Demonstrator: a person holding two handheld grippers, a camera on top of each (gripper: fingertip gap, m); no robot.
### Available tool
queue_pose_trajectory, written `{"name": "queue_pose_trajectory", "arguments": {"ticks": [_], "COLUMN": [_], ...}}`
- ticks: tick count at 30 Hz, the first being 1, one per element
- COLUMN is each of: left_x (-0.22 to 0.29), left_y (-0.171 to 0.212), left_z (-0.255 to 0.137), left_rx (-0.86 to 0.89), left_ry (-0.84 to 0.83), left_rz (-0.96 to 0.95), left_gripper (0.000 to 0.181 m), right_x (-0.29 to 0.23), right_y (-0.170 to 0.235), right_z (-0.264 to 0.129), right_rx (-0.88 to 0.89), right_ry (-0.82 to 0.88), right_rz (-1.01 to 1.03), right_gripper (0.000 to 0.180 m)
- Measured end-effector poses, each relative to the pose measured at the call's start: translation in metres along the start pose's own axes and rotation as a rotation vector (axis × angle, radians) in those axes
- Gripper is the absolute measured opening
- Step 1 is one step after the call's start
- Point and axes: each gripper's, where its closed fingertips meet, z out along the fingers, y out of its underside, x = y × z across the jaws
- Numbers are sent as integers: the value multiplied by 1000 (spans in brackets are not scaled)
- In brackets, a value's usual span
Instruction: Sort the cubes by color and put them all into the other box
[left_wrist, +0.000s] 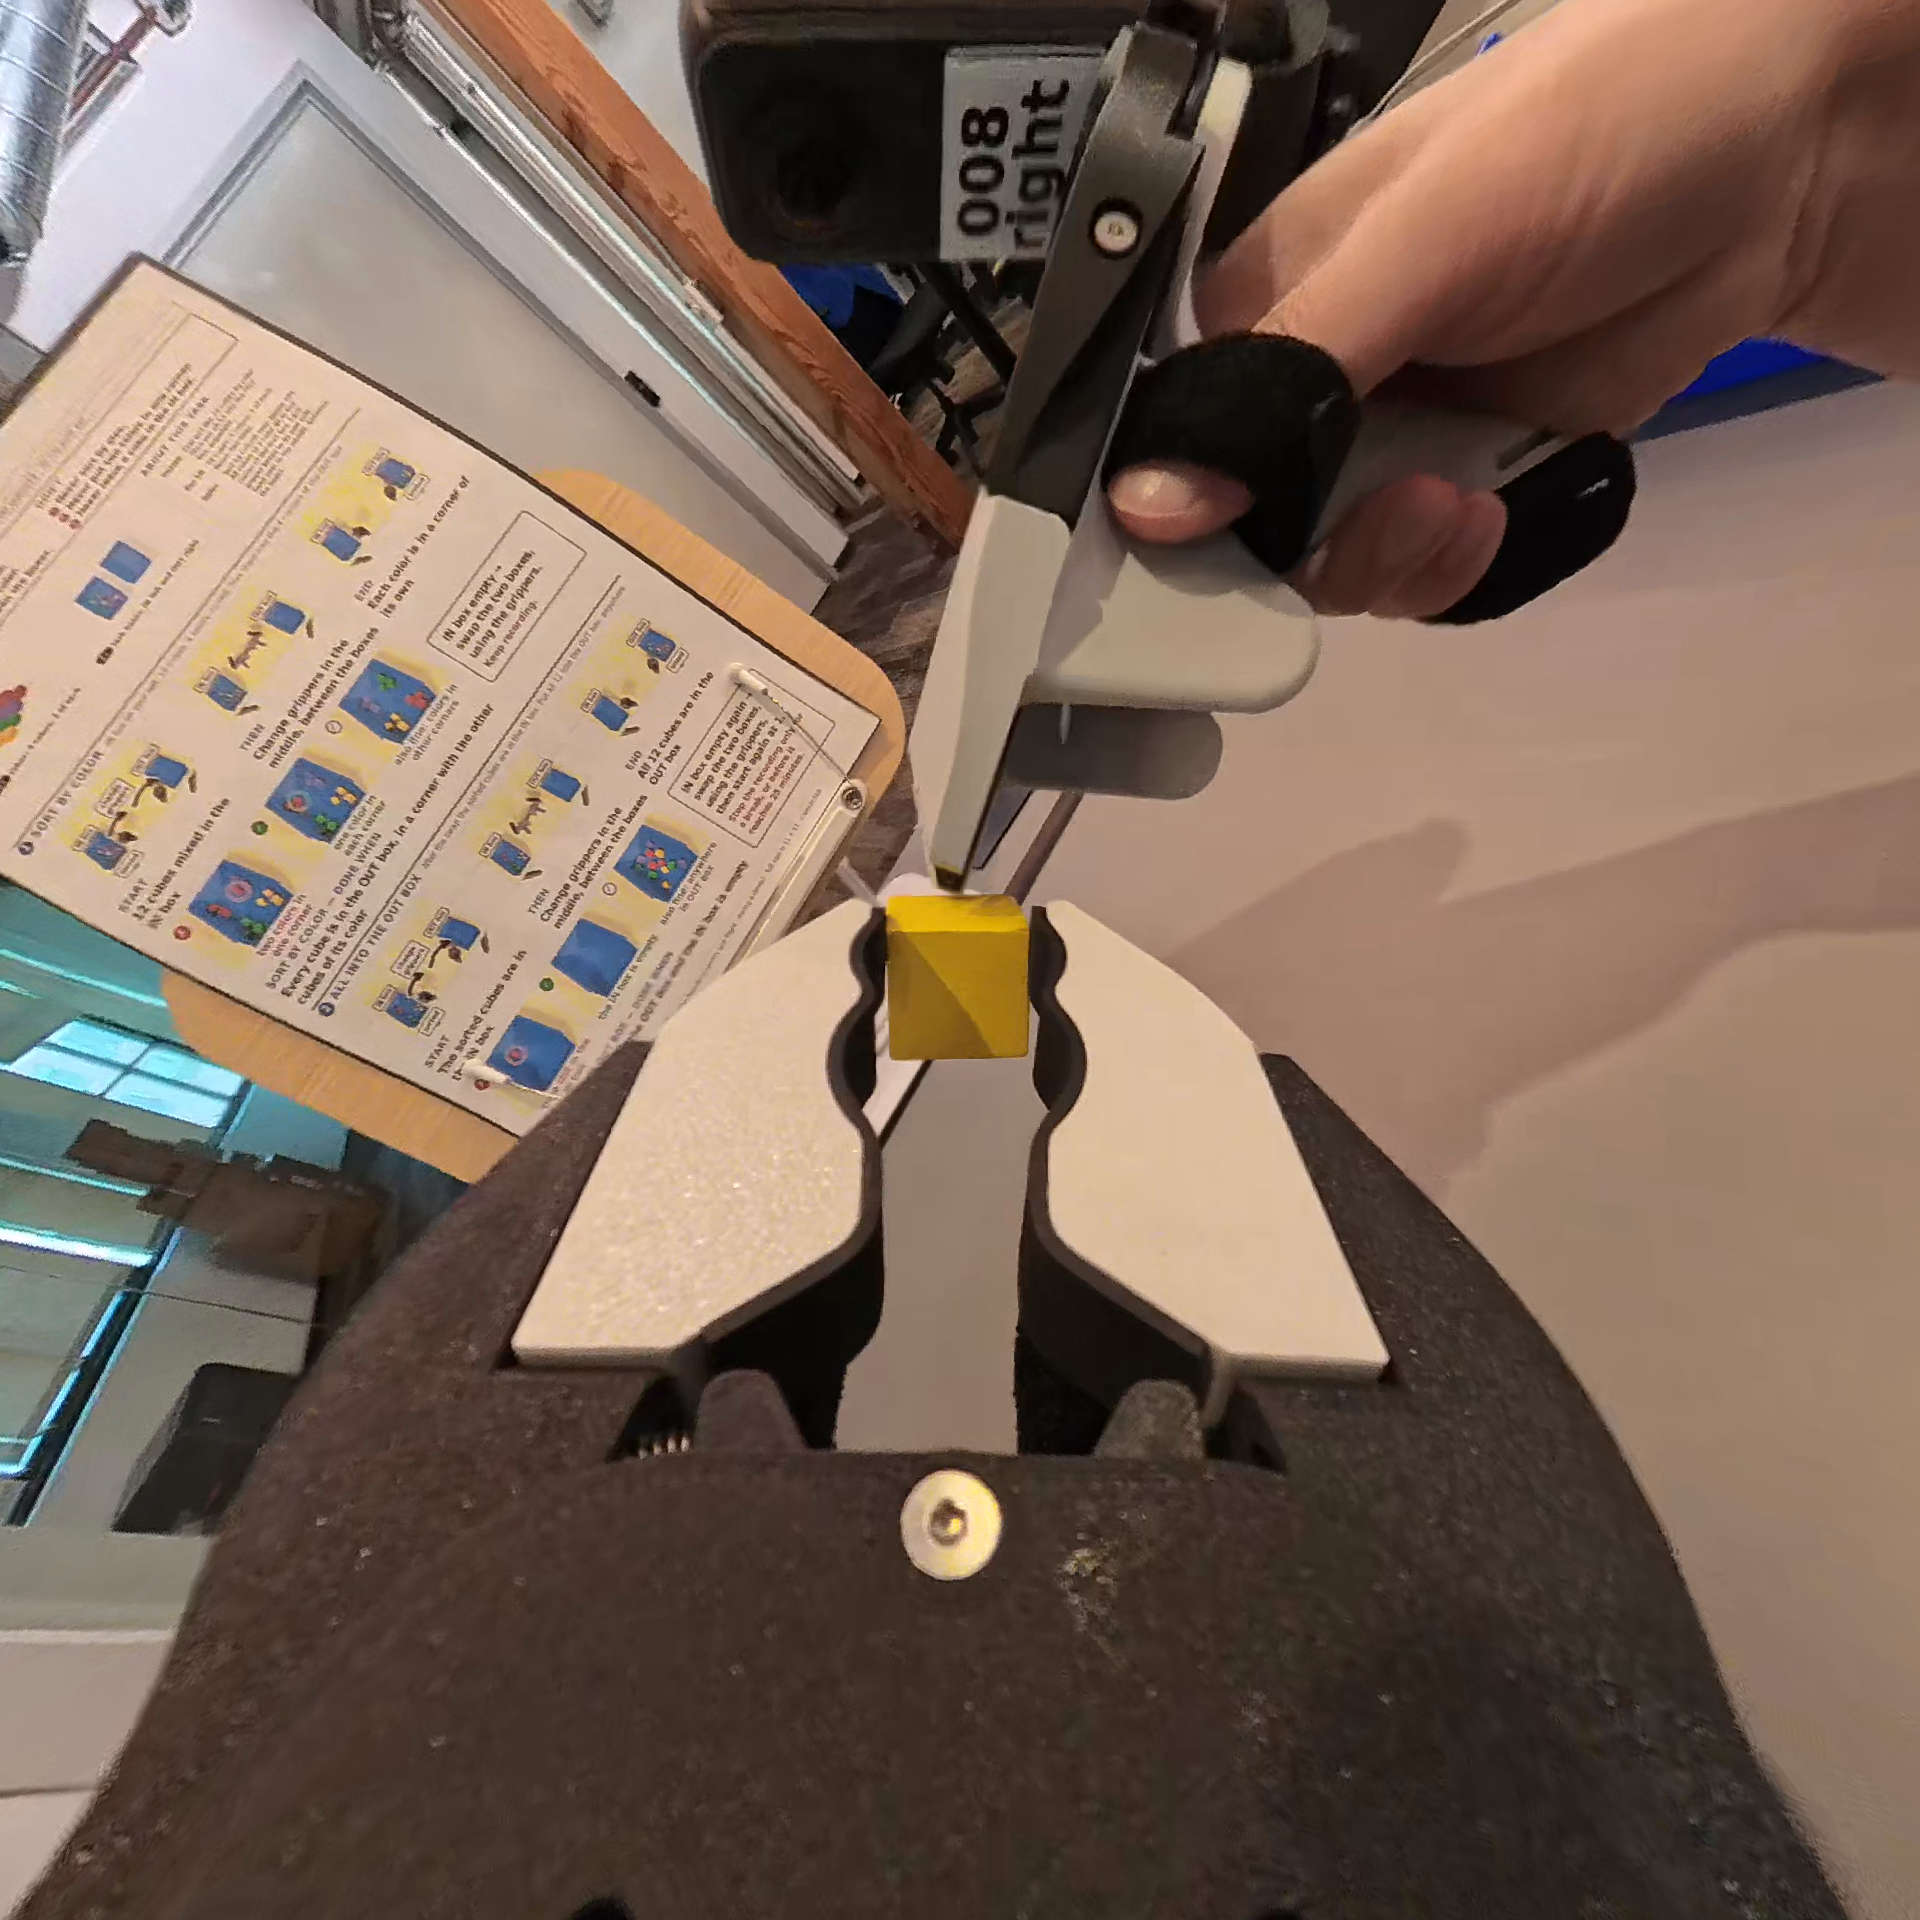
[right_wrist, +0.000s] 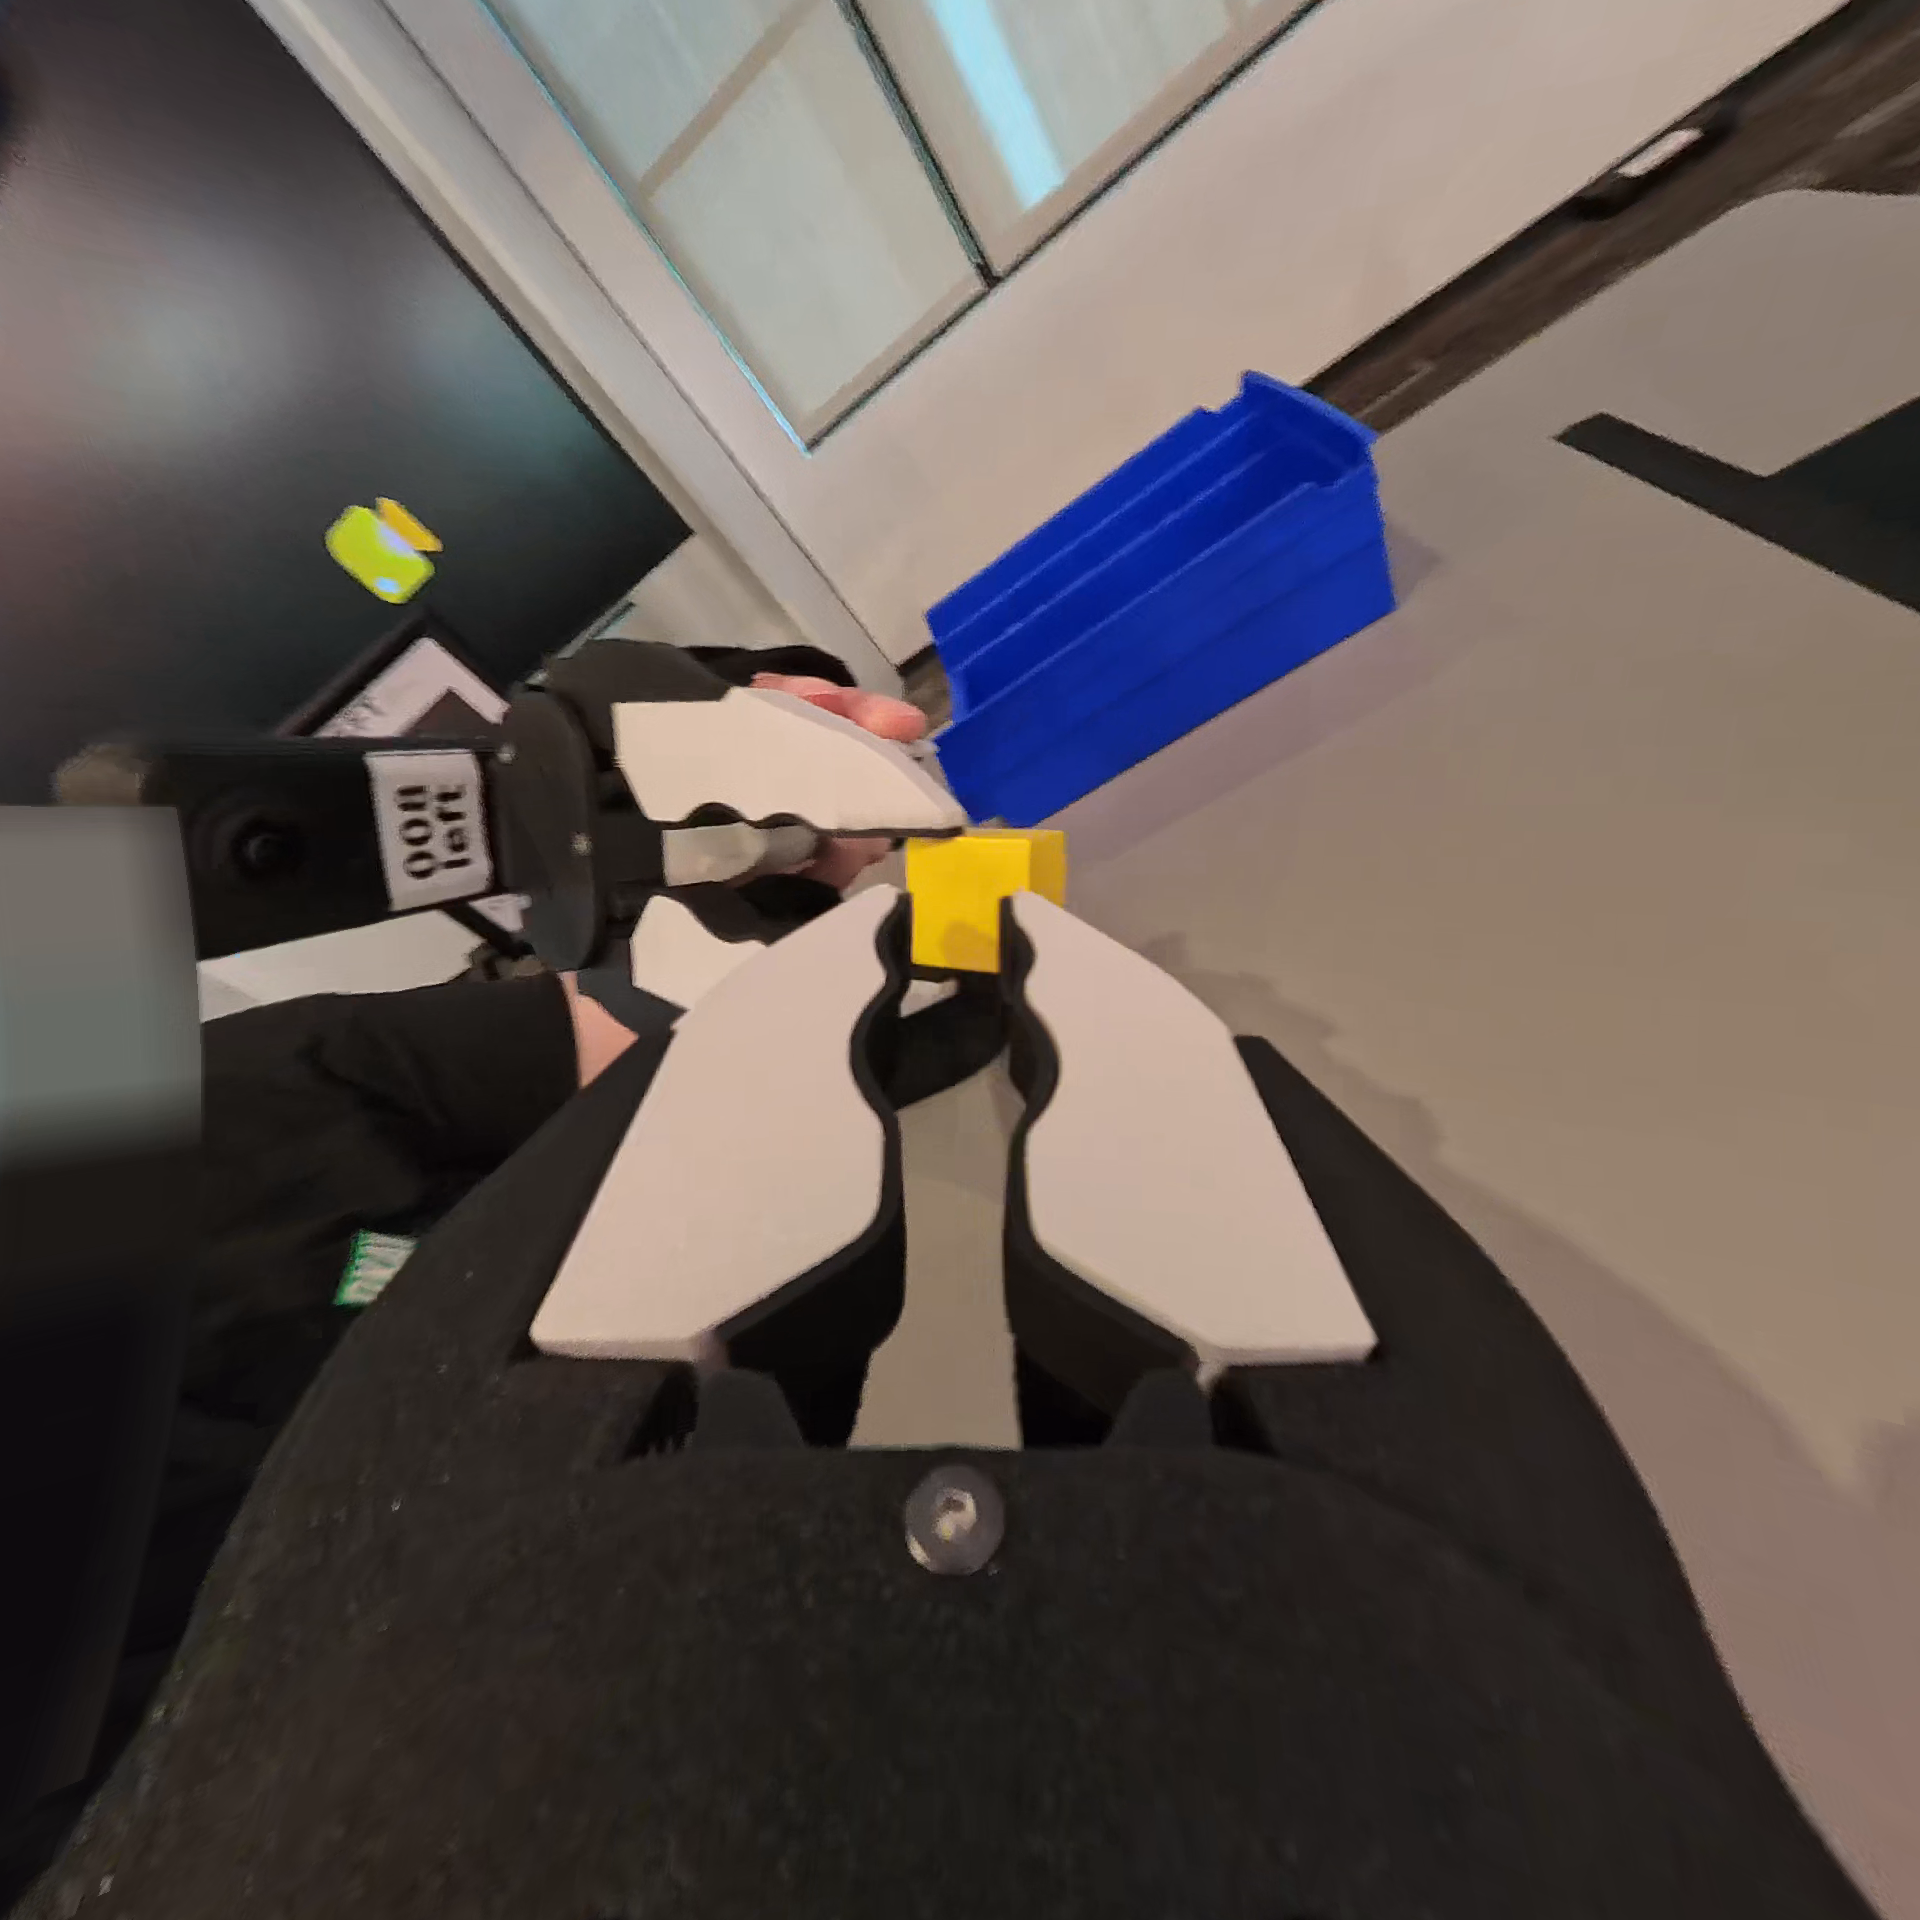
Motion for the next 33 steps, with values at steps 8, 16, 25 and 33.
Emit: {"name": "queue_pose_trajectory", "arguments": {"ticks": [8,16,25,33], "left_x": [-1,9,8,28], "left_y": [5,0,13,83], "left_z": [3,4,-3,4], "left_rx": [-58,-51,-80,-108], "left_ry": [-49,-19,-121,-52], "left_rz": [80,87,14,-288], "left_gripper": [26,26,42,41], "right_x": [24,21,15,31], "right_y": [6,16,14,4], "right_z": [1,17,14,-55], "right_rx": [-91,-160,-167,-139], "right_ry": [325,334,304,459], "right_rz": [-167,-195,-249,-247], "right_gripper": [51,49,27,28]}}
